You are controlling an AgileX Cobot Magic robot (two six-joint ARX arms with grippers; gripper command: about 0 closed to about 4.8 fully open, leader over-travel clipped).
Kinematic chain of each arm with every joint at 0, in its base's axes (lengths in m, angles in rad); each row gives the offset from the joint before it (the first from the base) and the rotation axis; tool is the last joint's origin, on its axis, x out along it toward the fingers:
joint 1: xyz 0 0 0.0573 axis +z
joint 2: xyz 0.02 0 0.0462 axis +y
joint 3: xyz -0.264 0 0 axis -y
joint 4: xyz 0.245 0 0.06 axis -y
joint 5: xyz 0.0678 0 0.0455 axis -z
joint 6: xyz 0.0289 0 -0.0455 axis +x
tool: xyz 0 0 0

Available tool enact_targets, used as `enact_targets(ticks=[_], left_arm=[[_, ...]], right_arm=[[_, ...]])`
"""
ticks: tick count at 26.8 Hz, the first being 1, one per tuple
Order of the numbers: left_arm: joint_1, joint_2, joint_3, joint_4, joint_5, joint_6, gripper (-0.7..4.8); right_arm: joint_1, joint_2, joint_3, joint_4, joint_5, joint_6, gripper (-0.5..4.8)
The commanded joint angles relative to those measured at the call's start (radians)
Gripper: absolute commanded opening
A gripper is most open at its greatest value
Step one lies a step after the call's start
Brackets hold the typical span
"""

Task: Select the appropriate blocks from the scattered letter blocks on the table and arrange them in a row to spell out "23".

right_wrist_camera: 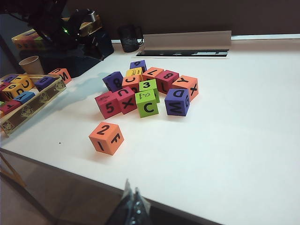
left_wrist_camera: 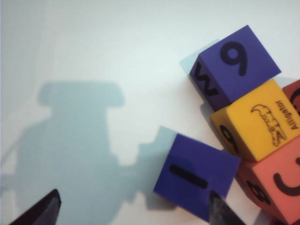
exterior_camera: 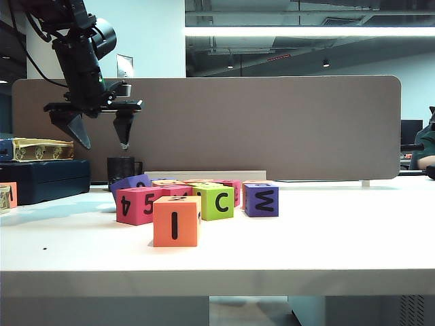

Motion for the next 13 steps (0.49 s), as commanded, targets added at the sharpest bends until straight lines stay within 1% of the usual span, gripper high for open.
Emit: enact_targets(ticks=[1, 5, 6, 9, 12, 13], left_arm=[[-0.008, -0.006, 0.007, 0.005, 0.099, -0.026, 3.82], [-0.049, -0.006, 0.010, 0.010, 0.289, -0.109, 3.81], [-0.063, -0.006, 0.010, 0.011, 0.310, -0.112, 3.81], [-0.115, -0.006, 0.010, 0.014, 0.317, -0.108, 3.71], [-0.166, -0.004, 0.009, 0.029, 0.314, -0.085, 3.71], [-0.186, -0.004, 0.009, 0.041, 0.313, -0.064, 3.71]], right_arm=[[-0.001, 0.003, 0.002, 0.016, 0.002, -0.003, -0.01], [-0.001, 0.003, 0.002, 0.016, 0.002, -0.003, -0.01], [-0.001, 0.003, 0.002, 0.016, 0.002, -0.003, -0.01], [-0.001, 0.003, 0.002, 0.016, 0.002, -0.003, -0.01], [-0.001, 0.003, 0.002, 0.016, 0.002, -0.003, -0.01], [-0.001, 0.003, 0.002, 0.016, 0.002, -0.003, -0.01]])
